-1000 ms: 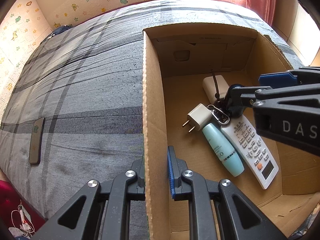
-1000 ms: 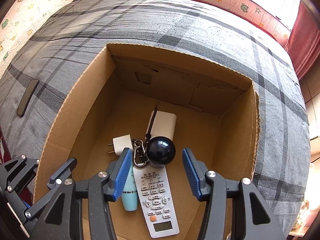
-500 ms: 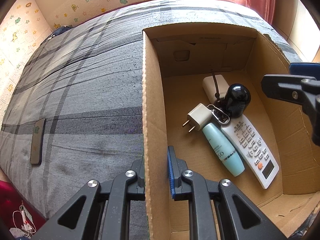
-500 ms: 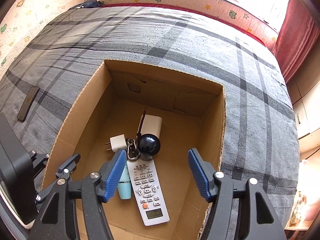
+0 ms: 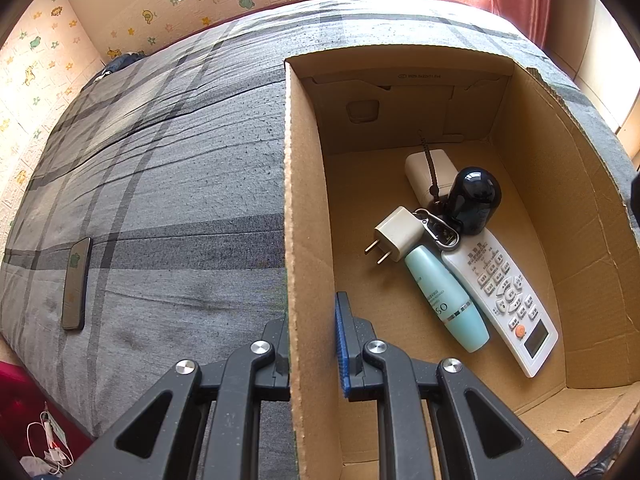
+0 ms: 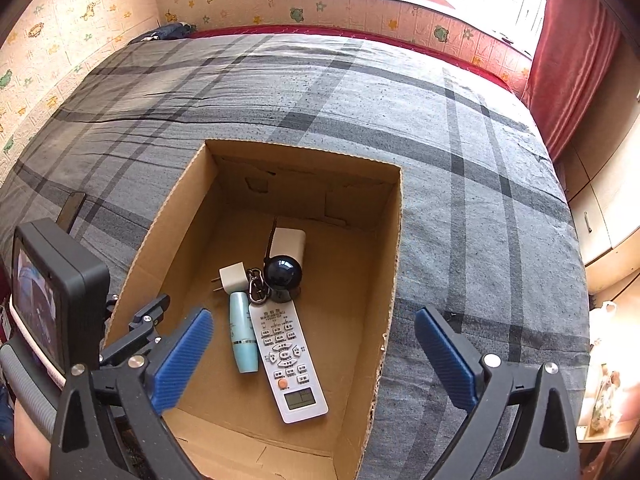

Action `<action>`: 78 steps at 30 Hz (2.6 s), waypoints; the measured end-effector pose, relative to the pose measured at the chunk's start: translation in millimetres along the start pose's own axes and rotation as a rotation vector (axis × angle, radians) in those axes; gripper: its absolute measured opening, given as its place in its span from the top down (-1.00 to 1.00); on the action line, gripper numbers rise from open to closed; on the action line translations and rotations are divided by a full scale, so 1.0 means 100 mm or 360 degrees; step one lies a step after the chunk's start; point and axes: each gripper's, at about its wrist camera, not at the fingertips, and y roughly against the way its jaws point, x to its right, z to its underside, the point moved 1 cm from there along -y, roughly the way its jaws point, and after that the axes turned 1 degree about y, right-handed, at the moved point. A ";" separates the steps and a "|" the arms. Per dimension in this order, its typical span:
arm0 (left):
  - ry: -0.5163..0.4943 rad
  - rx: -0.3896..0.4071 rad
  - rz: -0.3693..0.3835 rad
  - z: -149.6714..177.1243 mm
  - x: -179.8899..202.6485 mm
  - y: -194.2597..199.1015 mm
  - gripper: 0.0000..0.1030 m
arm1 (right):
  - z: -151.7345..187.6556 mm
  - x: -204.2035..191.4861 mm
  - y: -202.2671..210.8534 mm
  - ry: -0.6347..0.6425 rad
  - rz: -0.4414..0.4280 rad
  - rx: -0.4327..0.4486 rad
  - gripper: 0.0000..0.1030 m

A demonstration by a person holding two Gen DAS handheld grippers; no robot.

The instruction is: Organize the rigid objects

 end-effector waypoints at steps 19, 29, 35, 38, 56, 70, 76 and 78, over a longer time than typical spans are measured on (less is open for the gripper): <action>0.0019 0.0081 -0.0070 -0.03 -0.03 0.25 -0.09 | 0.24 0.21 0.27 -0.0097 0.0018 0.0028 -0.99; 0.0042 0.0235 -0.0121 0.05 0.03 0.74 -0.91 | 0.38 0.27 0.48 -0.0126 0.0005 0.0099 -1.00; 0.0034 0.0286 -0.0143 0.15 0.15 1.04 -0.99 | 0.49 0.29 0.65 -0.0139 0.0004 0.0145 -1.00; 0.0092 0.0318 -0.0094 0.22 0.15 1.20 -1.00 | 0.54 0.30 0.76 -0.0145 0.0015 0.0180 -1.00; 0.0152 0.0442 0.0004 0.61 0.30 1.96 -1.00 | 0.89 0.22 1.46 -0.0131 0.0030 0.0341 -1.00; 0.0126 0.0501 0.0052 0.69 0.47 2.12 -1.00 | 1.04 0.30 1.56 -0.0188 0.0059 0.0343 -1.00; 0.0128 0.0522 0.0057 0.68 0.49 2.15 -1.00 | 1.04 0.35 1.56 -0.0198 0.0075 0.0337 -1.00; 0.0127 0.0521 0.0059 0.67 0.49 2.14 -1.00 | 1.03 0.35 1.55 -0.0197 0.0081 0.0335 -1.00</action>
